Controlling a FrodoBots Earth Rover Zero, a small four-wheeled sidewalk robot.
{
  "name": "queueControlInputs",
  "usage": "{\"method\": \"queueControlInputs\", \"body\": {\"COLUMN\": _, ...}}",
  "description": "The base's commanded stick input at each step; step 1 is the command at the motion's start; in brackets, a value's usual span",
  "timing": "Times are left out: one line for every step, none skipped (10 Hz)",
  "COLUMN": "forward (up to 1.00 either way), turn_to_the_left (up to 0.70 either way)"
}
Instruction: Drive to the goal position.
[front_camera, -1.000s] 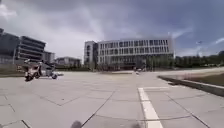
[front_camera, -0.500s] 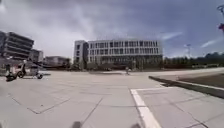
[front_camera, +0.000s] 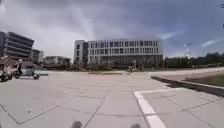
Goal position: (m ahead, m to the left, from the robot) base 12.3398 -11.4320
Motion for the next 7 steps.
{"method": "queueControlInputs", "body": {"forward": 0.70, "turn_to_the_left": -0.04}}
{"method": "queueControlInputs", "body": {"forward": 0.70, "turn_to_the_left": 0.00}}
{"method": "queueControlInputs", "body": {"forward": 0.70, "turn_to_the_left": 0.00}}
{"method": "queueControlInputs", "body": {"forward": 0.70, "turn_to_the_left": 0.00}}
{"method": "queueControlInputs", "body": {"forward": 0.70, "turn_to_the_left": 0.00}}
{"method": "queueControlInputs", "body": {"forward": 0.70, "turn_to_the_left": 0.00}}
{"method": "queueControlInputs", "body": {"forward": 0.70, "turn_to_the_left": 0.00}}
